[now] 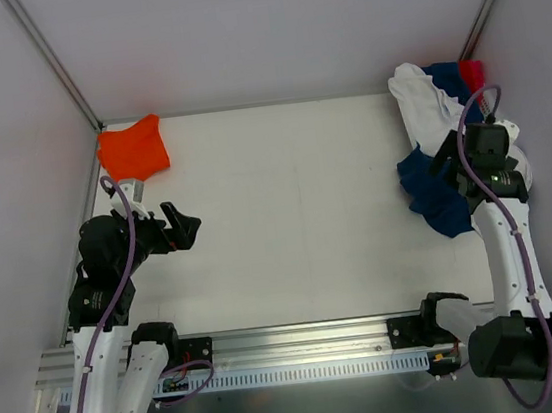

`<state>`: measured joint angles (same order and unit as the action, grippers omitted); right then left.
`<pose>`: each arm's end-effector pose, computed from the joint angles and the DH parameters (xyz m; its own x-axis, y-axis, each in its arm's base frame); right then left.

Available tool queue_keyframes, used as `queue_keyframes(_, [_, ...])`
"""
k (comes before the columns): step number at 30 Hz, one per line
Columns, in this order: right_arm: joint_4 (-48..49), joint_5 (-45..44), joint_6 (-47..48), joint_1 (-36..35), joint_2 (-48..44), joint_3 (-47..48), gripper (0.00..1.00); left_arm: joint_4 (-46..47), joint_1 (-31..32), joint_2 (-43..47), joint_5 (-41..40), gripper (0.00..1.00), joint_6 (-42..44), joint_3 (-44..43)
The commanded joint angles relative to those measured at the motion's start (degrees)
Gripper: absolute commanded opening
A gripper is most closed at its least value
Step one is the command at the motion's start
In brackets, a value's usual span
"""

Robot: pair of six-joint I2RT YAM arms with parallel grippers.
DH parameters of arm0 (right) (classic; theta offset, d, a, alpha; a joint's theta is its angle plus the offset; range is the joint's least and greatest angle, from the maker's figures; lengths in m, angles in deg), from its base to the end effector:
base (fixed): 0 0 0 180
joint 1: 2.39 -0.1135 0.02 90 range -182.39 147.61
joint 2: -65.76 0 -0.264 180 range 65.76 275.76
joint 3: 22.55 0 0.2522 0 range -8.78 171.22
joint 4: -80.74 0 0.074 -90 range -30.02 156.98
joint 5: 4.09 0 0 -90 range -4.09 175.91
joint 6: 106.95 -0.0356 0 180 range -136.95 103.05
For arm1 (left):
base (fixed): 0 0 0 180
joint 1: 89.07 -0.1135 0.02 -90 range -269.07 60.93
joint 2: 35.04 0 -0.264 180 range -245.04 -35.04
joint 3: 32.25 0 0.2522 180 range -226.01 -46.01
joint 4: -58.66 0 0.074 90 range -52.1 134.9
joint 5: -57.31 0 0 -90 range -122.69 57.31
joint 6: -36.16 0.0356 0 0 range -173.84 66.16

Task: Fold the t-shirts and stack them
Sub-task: Grab crumpled tshirt from bin with the right arm

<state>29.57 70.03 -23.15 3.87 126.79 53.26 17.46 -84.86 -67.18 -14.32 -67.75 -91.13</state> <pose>0.2207 -0.0340 0.3446 -0.5513 0.1650 -0.8178 0.3856 0.9196 -0.0744 0.1249 -0.0204 0.3405 -0.3316 -0.2044 -0.9210 0.3032 0.9014 -0.3092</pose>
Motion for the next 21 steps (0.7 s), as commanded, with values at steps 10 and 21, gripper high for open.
queue_keyframes(10, [17.4, 35.4, -14.3, 17.8, 12.0, -3.3, 0.99, 1.1, 0.5, -0.7, 1.2, 0.99, 0.0, -1.2])
queue_keyframes(21, [6.0, 27.5, -8.8, 13.4, 37.3, 38.3, 0.99, 1.2, 0.5, 1.5, 1.7, 0.99, 0.6, -0.9])
